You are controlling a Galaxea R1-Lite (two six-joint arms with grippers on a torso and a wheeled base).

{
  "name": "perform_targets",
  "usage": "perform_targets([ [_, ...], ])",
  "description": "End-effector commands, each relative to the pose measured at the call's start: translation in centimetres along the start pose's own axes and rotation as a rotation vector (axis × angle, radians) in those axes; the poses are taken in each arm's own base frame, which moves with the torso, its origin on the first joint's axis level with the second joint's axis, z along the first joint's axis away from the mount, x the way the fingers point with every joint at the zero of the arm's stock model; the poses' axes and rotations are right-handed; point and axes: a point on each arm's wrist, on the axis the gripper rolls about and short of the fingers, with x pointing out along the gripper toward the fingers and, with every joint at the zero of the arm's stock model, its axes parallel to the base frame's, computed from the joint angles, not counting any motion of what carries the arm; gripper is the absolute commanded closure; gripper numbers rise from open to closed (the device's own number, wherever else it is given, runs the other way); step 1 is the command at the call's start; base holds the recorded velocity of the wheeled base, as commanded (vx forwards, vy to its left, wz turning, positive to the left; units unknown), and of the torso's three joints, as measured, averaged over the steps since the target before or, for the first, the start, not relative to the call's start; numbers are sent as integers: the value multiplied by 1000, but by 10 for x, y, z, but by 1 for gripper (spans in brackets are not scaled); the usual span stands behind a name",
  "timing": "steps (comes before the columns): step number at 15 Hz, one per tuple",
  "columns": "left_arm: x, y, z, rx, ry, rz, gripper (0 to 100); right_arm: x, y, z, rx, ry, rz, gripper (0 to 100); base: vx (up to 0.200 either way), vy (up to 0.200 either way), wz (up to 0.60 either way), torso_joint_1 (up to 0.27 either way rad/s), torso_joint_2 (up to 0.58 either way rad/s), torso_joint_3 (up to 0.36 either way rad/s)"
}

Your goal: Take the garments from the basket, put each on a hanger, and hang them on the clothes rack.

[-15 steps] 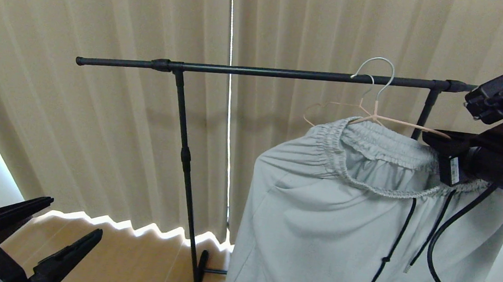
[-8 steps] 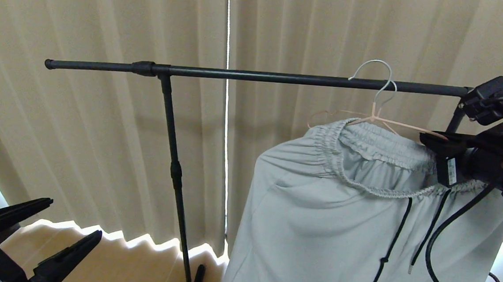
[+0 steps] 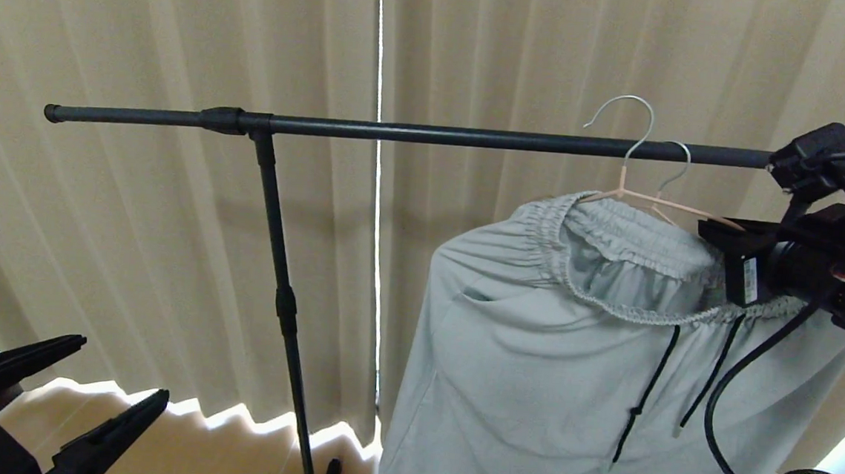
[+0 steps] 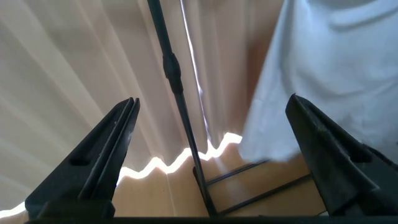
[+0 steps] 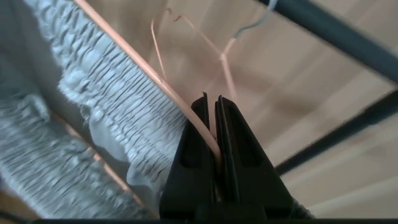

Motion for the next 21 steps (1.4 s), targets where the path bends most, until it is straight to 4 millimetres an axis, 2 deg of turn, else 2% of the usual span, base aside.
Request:
perform_targets([
  [1, -1, 0, 1, 0, -10, 2, 0, 21, 4, 5, 43, 13, 9, 100, 0, 0, 0, 0, 0, 0],
  [3, -2, 0, 3, 1, -18, 6, 0, 34, 5, 7, 66, 19, 2, 100, 0, 0, 0, 0, 0, 0],
  [4, -4, 0, 3, 2, -26, 8, 0, 53, 9, 8, 73, 35, -30, 100, 0, 0, 0, 0, 0, 0],
  [5, -5, 0, 3, 3, -29, 10, 0, 64, 11, 9, 73, 44, -46, 100, 0, 0, 0, 0, 0, 0],
  [7, -5, 0, 3, 3, -30, 10, 0, 65, 11, 9, 73, 45, -49, 100, 0, 0, 0, 0, 0, 0],
  [8, -4, 0, 1, -1, -18, 6, 0, 88, 17, 7, 66, 73, -71, 100, 0, 0, 0, 0, 0, 0],
  [9, -3, 0, 1, -1, -14, 4, 0, 92, 20, 5, 60, 84, -86, 100, 0, 0, 0, 0, 0, 0],
  [16, -3, -1, -1, 1, -10, -22, 0, 101, 43, 0, 36, 109, -35, 100, 0, 0, 0, 0, 0, 0],
  [21, -3, -2, -2, 1, -8, -22, 0, 100, 43, 1, 36, 108, -36, 100, 0, 0, 0, 0, 0, 0],
])
